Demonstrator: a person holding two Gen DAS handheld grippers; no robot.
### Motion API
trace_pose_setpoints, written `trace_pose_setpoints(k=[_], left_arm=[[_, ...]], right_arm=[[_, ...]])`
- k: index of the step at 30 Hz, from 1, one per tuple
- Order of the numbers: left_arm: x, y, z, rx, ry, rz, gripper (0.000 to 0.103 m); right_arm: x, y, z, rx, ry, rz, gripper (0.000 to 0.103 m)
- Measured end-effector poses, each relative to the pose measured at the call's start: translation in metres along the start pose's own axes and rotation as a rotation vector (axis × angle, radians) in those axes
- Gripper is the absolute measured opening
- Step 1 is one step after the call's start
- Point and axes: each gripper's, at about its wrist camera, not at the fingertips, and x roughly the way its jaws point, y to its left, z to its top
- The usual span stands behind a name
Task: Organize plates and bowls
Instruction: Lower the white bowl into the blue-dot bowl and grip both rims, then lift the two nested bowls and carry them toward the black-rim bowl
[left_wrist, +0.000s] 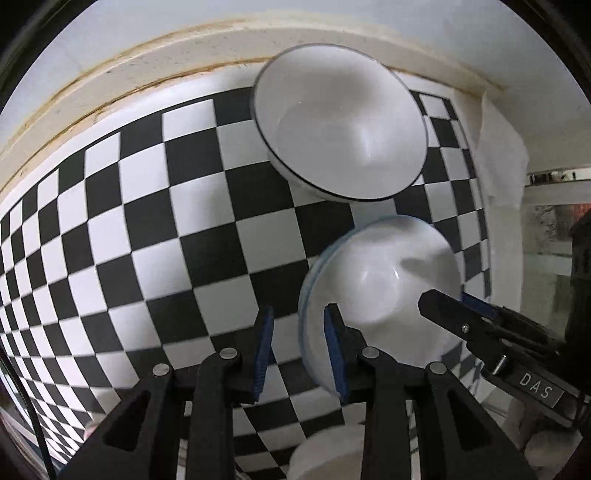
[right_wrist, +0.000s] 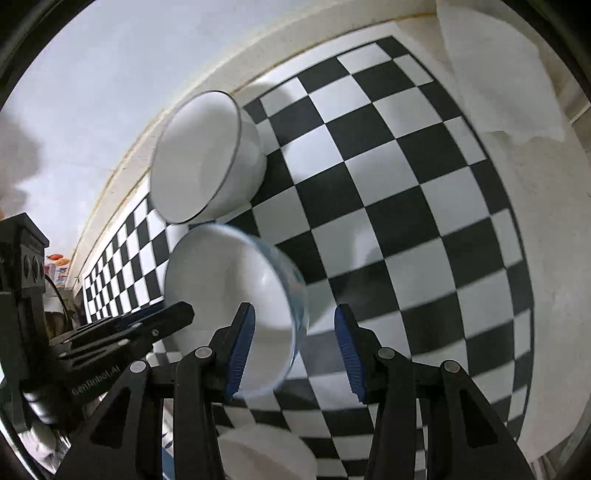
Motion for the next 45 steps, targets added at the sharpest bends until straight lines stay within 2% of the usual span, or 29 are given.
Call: trace_pose_setpoints(k=[1,2,3,9,21,32,40,45], left_arm=[[0.003,-0.002,0.001,0.015,0.002,0.005,0.017],[0.005,-0.004,0.002,0.025,0.006,0.009,0.008],[0.007,-0.005,0.001,0.032,0.009,0.012,0.007],[0.002,-0.007,-0.004,0.037,-0.019,0.028,0.006],[-0.042,-0.012,-0.036,0.051,-0.096,0.066,0.007],[-0.081,-0.014,-0.082,0.084,-0.156,0.059,0.006],[-0.103,-0.016,-0.119,0.109,-0.154,0.023,0.006],[-0.102,-0.015,-0.141,0.117,-0.132,0.01,0.007]], right_arm=[[0.004,-0.001,0.002,0.004,0.006,-0.005,0.025],[0.009,-0.002,0.004,0.01,0.017,-0.004,0.019],[0.012,-0.002,0.005,0.017,0.02,0.006,0.013],[0.012,0.007,-0.002,-0.025,0.002,-0.047,0.011],[-0.017,0.023,-0.031,-0.073,-0.009,-0.007,0.009],[-0.057,0.039,-0.073,-0.127,-0.048,0.009,0.01],[-0.085,0.042,-0.115,-0.153,-0.063,0.025,0.01],[-0.088,0.037,-0.14,-0.147,-0.048,0.033,0.01]])
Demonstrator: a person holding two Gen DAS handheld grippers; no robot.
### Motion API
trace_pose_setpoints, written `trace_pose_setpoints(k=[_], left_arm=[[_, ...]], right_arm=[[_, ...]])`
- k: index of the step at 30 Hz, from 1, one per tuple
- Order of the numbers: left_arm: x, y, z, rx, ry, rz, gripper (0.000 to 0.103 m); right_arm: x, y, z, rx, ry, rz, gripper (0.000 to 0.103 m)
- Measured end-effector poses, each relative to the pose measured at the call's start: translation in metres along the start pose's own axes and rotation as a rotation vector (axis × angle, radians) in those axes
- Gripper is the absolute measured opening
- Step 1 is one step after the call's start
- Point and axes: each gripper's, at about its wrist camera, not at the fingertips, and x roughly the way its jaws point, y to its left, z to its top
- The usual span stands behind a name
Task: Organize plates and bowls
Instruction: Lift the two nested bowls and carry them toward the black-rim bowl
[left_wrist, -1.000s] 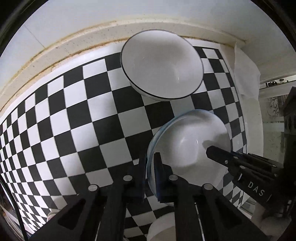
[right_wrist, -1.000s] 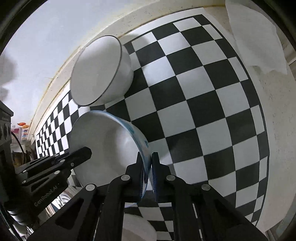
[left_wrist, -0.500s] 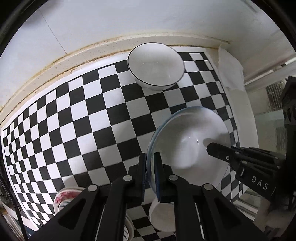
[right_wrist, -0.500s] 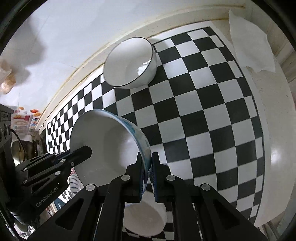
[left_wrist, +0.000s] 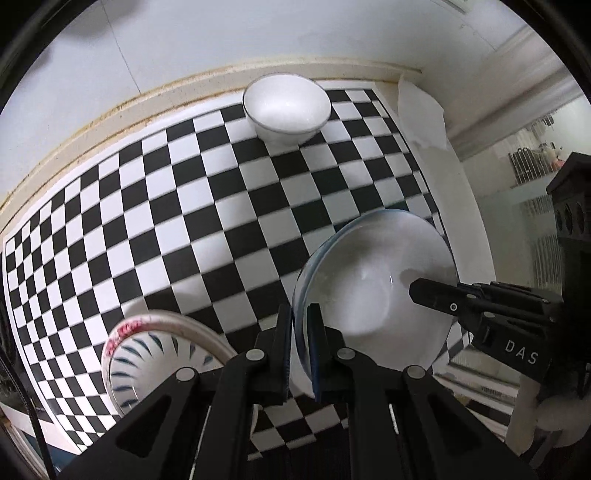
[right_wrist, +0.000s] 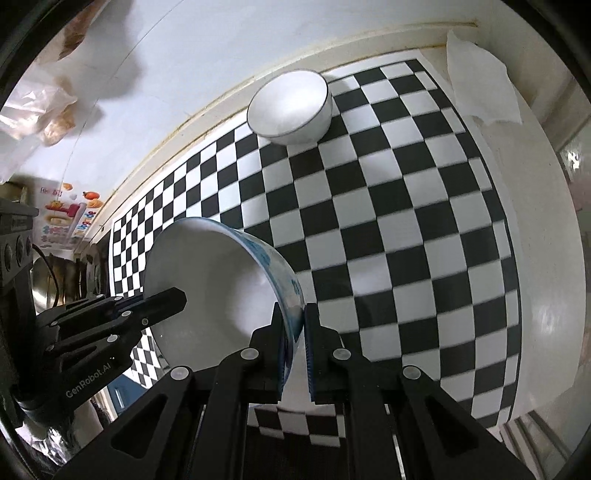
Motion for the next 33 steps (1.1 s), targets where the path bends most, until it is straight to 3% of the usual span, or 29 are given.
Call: trace_pose_setpoints(k=[8,16,27,33], left_arm=[[0.036,0.0,-0.026,-0.01,0.096,0.004,0.007],[0.07,-0.011,-0.035,0.032,0.161,0.064,0.007],[0.088,-0.015,-0.038,0.06,0.194,0.128,0.007],[0.085,-0.017,-0.037,0.061,0.184,0.126,0.007]], right_arm=[[0.031,-0.015,-0.031,0.04,0.079,-0.006,0.011],[0.06,-0.03,-0.044,0.051,0.136,-0.043,0.011],[0.071,-0.028,-0.043,0.028,0.171,-0.074,0.015],[0.072,-0.022,-0.042,0.006,0.179,-0.102,0.015]])
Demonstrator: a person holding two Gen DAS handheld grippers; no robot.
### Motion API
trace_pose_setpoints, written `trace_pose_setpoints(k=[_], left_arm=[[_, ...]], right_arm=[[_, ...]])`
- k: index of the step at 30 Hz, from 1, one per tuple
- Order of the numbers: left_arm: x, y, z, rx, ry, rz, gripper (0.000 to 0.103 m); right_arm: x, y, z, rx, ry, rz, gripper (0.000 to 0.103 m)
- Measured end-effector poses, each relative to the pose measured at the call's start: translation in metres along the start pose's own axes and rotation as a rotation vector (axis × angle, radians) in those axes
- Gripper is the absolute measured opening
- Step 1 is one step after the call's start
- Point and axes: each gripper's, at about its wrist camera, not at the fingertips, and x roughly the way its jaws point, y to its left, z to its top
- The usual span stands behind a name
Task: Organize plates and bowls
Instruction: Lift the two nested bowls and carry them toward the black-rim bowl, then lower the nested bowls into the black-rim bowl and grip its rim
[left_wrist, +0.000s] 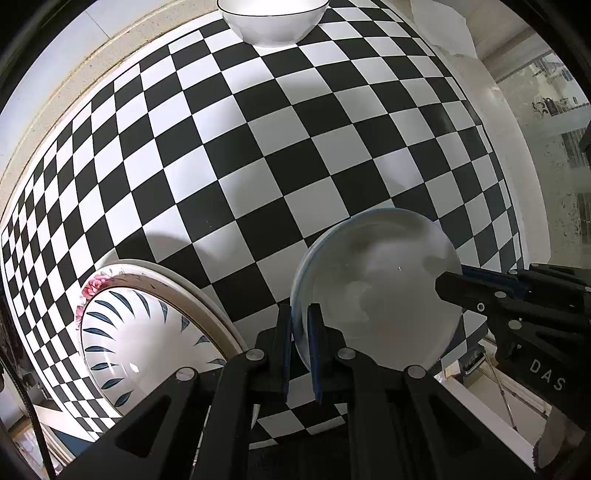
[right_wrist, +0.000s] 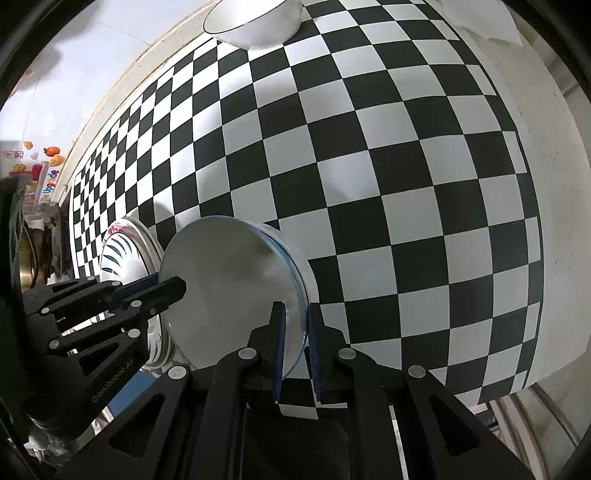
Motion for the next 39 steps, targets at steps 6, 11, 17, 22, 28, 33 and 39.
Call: trace_pose_setpoints(k=[6,11,17,22,28,33,39], left_arm=[[-0.015,0.004,0.002,-0.006,-0.024,-0.012,0.007],[-0.042,0.019,0.017,-0.04,-0.08,-0.031,0.008],[-0.063,0.066,0.079,-0.185,-0.155,-0.103,0.018],[-0.063,0.103,0.148,-0.3,-0.18,-0.197,0.018],[-0.04,0.113,0.213,-0.325,-0.135,-0.219,0.018],[-0.008,0.113,0.244,-0.299,-0.057,-0.187,0.021],[0.004,0.102,0.26,-0.232,-0.064,-0.122,0.012]], right_arm=[[-0.002,0.001,0.004,0.01,0.011,0.015,0.015],[-0.024,-0.005,0.021,0.023,-0.011,0.052,0.015],[-0.062,-0.01,0.088,0.048,-0.122,0.093,0.042],[-0.063,-0.013,0.172,0.106,-0.18,0.133,0.046],[-0.033,-0.013,0.251,0.166,-0.155,0.127,0.046],[-0.009,-0.014,0.283,0.18,-0.116,0.084,0.046],[0.003,-0.014,0.29,0.18,-0.112,0.03,0.015]])
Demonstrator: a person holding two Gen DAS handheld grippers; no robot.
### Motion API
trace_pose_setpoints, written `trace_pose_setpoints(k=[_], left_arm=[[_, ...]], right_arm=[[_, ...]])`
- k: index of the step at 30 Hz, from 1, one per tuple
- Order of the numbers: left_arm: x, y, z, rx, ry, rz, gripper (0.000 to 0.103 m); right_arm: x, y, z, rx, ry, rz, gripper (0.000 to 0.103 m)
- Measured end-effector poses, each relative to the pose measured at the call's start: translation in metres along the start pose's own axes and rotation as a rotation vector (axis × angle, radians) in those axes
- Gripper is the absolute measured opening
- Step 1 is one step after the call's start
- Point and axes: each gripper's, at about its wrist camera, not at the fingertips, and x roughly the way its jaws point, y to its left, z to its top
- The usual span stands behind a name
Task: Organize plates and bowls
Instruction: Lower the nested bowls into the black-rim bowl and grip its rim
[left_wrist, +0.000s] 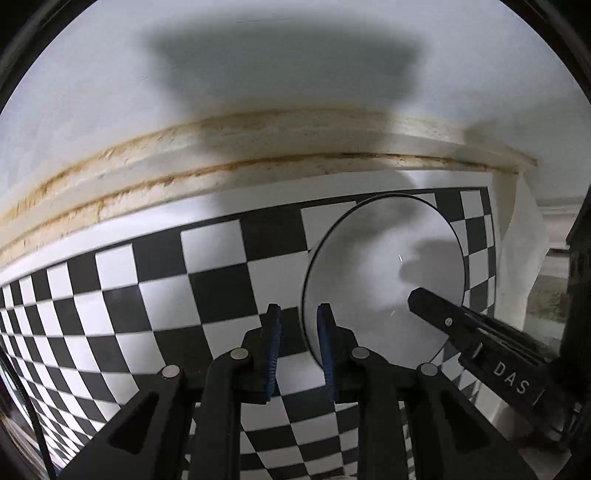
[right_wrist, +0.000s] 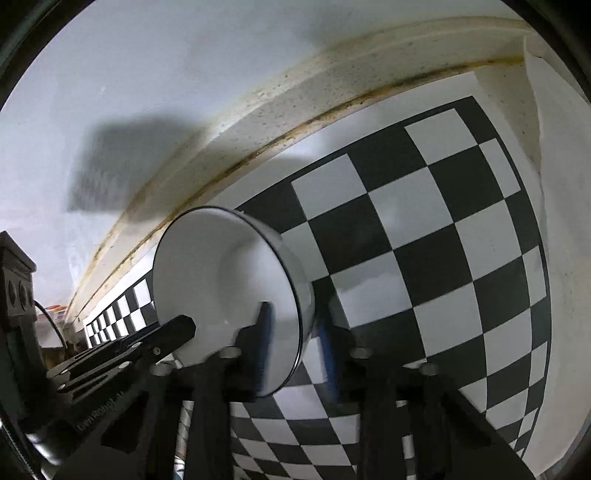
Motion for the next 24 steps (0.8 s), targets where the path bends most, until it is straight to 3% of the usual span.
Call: trace_pose_setpoints(k=[1,11,24], left_arm=[[0.001,-0.003,0.0,0.013,-0.006,0.003,0.01],[-0.017,-0.011,-0.029,0.03,-0.051,0.007,0.009],[-0.098,-0.018,-0.121,0.124,-0.16,0.005,0.009]], right_arm=[[0.001,0.002,0.0,-0.008,-0.007,-0.012,0.011],[-0.014,0.007,-0.022,-0.064,-0.025,-0.033,0.01],[-0.078,0.026,-0.121,-0.131,-0.089,0.003,0.01]])
